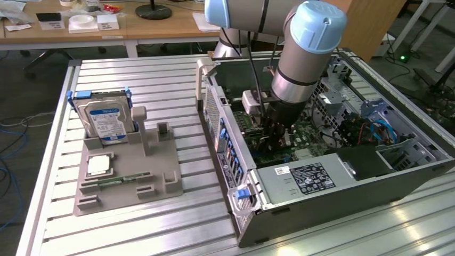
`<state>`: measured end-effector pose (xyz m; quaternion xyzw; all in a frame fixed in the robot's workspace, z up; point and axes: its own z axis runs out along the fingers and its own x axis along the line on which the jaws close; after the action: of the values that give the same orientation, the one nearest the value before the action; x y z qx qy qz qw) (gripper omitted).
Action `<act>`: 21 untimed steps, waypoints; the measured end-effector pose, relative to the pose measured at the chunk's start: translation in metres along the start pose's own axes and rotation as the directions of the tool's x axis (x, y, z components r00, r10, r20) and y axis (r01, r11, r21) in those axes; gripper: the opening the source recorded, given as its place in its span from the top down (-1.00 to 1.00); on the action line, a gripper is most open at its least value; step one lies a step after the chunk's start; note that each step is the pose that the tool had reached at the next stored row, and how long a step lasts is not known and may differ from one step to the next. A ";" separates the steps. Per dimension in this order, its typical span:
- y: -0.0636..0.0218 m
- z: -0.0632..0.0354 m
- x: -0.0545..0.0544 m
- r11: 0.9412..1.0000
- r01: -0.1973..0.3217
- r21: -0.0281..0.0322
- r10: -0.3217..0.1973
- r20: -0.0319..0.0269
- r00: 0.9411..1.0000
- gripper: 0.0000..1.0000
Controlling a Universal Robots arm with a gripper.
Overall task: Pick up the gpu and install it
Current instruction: 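Insert the gpu into the slot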
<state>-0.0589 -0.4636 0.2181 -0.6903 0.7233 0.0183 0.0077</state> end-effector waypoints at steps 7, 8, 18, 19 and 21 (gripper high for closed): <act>0.0000 -0.0023 0.000 1.000 0.000 0.001 0.000 0.000 1.000 0.30; 0.0000 -0.0041 0.000 1.000 0.000 0.001 0.000 0.000 1.000 0.30; 0.0005 -0.0348 -0.001 1.000 0.001 0.014 -0.001 0.001 1.000 0.30; 0.0006 -0.0384 -0.001 1.000 0.001 0.015 -0.001 0.001 1.000 0.30; 0.0007 -0.0447 -0.002 1.000 0.001 0.018 -0.001 0.001 1.000 0.30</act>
<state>-0.0589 -0.4636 0.2628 -0.6904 0.7232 0.0122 0.0141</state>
